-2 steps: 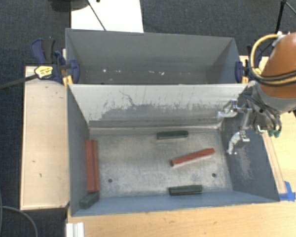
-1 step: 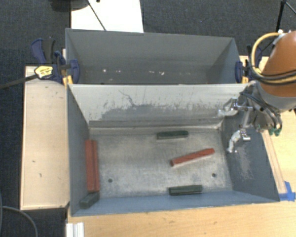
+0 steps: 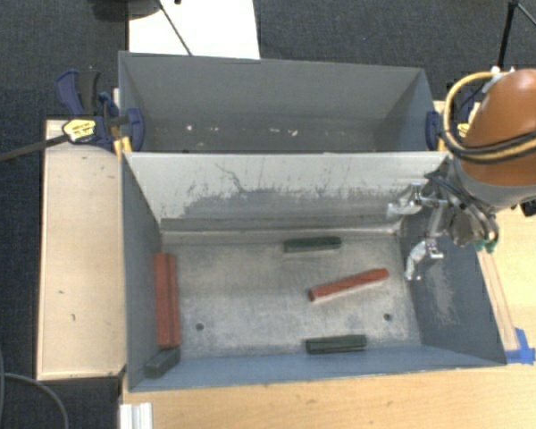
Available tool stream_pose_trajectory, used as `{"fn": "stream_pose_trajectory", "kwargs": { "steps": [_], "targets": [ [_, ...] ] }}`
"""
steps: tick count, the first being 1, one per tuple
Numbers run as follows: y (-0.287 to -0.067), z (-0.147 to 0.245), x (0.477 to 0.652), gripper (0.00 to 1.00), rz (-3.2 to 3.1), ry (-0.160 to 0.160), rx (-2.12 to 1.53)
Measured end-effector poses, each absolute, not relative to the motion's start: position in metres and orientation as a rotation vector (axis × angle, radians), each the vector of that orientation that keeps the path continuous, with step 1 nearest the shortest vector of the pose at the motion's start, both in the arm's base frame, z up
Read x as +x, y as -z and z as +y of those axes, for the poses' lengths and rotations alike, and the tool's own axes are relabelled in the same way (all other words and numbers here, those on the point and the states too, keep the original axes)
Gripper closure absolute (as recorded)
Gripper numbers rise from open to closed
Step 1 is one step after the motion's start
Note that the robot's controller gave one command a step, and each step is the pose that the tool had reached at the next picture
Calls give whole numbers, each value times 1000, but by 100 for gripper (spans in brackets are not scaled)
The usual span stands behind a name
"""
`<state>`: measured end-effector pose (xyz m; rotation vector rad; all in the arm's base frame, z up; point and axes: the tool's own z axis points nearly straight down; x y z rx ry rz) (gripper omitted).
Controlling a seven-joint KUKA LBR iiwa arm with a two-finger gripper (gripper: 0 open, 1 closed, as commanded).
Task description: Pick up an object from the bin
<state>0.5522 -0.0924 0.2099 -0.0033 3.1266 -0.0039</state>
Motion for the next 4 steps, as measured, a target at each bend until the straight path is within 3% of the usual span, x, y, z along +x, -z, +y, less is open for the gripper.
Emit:
{"fn": "stream_pose_trajectory", "kwargs": {
  "steps": [1,2,3,4],
  "targets": [
    [-138,-72,554,0,3132,1,-119],
    [-75,-41,557,100,3124,1,16],
    [-75,-41,557,100,3124,2,14],
    [-277,-35,549,100,3142,-1,11]
  ]
}}
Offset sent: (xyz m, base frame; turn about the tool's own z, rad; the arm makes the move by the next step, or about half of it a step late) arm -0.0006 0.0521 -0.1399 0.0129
